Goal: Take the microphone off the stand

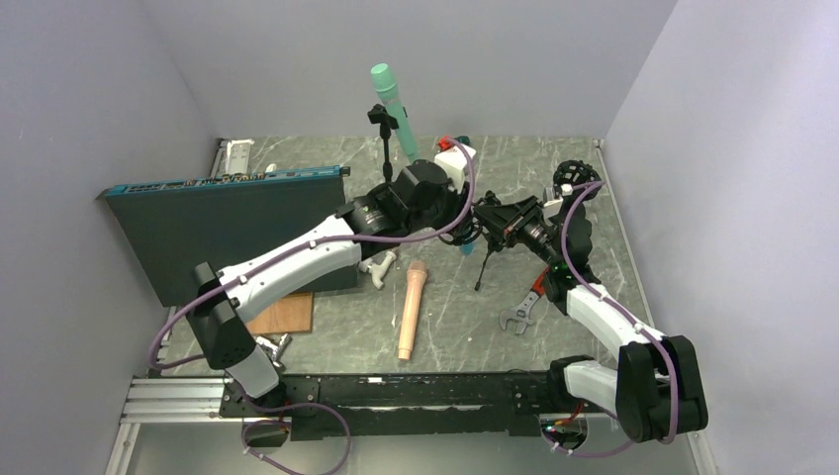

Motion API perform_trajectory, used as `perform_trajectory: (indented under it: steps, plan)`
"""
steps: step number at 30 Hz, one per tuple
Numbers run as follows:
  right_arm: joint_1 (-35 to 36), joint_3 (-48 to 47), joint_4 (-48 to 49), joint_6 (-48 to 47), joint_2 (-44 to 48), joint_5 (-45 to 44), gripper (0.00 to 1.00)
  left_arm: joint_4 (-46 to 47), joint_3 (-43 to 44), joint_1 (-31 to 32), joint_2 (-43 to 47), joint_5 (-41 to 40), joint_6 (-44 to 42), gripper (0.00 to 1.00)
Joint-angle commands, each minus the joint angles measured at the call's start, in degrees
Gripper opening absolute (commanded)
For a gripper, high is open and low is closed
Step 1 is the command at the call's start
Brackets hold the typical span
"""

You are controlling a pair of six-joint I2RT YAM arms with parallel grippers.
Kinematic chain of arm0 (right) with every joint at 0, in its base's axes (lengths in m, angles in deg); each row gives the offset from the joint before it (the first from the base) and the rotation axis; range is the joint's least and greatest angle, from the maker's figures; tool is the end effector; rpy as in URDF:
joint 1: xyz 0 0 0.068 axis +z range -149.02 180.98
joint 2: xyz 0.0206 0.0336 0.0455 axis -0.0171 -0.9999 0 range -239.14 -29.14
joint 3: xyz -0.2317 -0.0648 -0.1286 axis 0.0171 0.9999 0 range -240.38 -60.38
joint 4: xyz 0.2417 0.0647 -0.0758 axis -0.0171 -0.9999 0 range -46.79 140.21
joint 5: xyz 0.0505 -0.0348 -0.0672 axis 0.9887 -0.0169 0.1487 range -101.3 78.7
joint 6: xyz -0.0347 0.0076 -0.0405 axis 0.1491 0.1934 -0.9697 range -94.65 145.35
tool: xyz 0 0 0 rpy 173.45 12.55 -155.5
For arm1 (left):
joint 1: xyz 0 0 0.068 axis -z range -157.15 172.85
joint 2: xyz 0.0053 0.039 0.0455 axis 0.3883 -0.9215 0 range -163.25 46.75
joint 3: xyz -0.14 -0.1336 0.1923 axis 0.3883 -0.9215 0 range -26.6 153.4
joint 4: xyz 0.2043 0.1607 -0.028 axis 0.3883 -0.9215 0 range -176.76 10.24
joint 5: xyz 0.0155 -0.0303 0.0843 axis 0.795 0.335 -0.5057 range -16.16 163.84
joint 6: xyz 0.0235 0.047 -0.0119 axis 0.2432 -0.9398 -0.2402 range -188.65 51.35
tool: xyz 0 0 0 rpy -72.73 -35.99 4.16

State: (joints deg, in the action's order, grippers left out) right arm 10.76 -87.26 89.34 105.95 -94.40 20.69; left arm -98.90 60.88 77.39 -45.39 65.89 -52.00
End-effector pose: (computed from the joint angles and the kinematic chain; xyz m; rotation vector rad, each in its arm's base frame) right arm 0.2362 0.0600 0.2496 0.6009 1.7243 1.6145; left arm 0.2238 -0.3058 0.3732 0.5754 1.9610 -0.6596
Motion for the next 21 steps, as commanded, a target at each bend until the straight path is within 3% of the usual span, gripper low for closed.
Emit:
perform_trajectory:
  steps: [1, 15, 21]
  plan:
    - [0.12, 0.93, -6.20, -2.13, -0.76, 1.79, 0.00, -7.06, 13.25, 0.04, -0.73, -0.37, -1.60, 0.00]
    - [0.14, 0.60, -7.69, -4.42, -2.97, 1.43, 0.00, -32.63, 46.97, 0.12, 6.47, 2.25, -3.74, 0.00]
    - [0.16, -0.22, -7.51, -4.88, -3.65, 1.06, 0.00, -42.56, 42.18, 0.00, 15.07, -0.61, -4.53, 0.00]
